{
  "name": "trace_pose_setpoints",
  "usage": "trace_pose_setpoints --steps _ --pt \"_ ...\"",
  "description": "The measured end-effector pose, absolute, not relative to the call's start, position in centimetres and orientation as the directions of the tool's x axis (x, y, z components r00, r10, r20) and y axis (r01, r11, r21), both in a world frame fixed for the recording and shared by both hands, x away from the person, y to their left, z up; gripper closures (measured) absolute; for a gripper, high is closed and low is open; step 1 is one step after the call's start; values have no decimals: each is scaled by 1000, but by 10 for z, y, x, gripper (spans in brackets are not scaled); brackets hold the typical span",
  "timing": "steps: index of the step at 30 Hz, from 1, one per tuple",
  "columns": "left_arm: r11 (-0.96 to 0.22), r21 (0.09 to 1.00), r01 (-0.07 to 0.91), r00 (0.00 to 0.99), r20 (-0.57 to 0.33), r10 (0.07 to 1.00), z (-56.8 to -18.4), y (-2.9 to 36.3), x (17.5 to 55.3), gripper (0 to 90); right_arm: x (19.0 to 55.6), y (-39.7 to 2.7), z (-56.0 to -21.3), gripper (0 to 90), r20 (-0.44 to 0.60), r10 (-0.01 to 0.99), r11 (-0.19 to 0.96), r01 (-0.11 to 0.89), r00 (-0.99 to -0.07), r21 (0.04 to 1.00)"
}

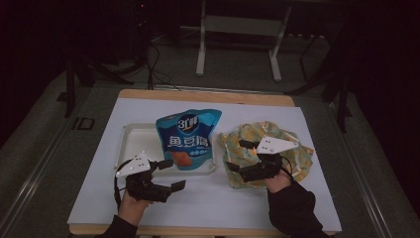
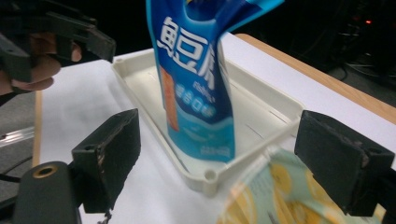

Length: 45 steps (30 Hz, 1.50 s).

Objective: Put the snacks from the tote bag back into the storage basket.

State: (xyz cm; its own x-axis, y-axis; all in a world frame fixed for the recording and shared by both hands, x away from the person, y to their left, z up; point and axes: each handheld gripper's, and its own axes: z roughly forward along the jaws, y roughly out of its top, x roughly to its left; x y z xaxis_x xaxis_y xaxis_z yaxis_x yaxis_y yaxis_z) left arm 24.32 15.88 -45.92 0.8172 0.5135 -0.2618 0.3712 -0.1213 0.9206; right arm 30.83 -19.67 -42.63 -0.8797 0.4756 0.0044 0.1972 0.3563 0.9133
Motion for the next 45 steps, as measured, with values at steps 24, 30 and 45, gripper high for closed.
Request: trace_pose_setpoints --steps 24,30,45 --pt "-181 918 354 887 -267 377 -479 111 246 138 266 -276 -458 146 -12 600 307 217 -800 927" --pt "-194 919 343 892 -253 375 -486 105 244 138 259 -290 -466 146 7 627 285 237 -779 929" --pt "-258 915 311 902 -199 383 -500 94 240 138 240 -323 -486 144 -4 686 284 263 -728 922"
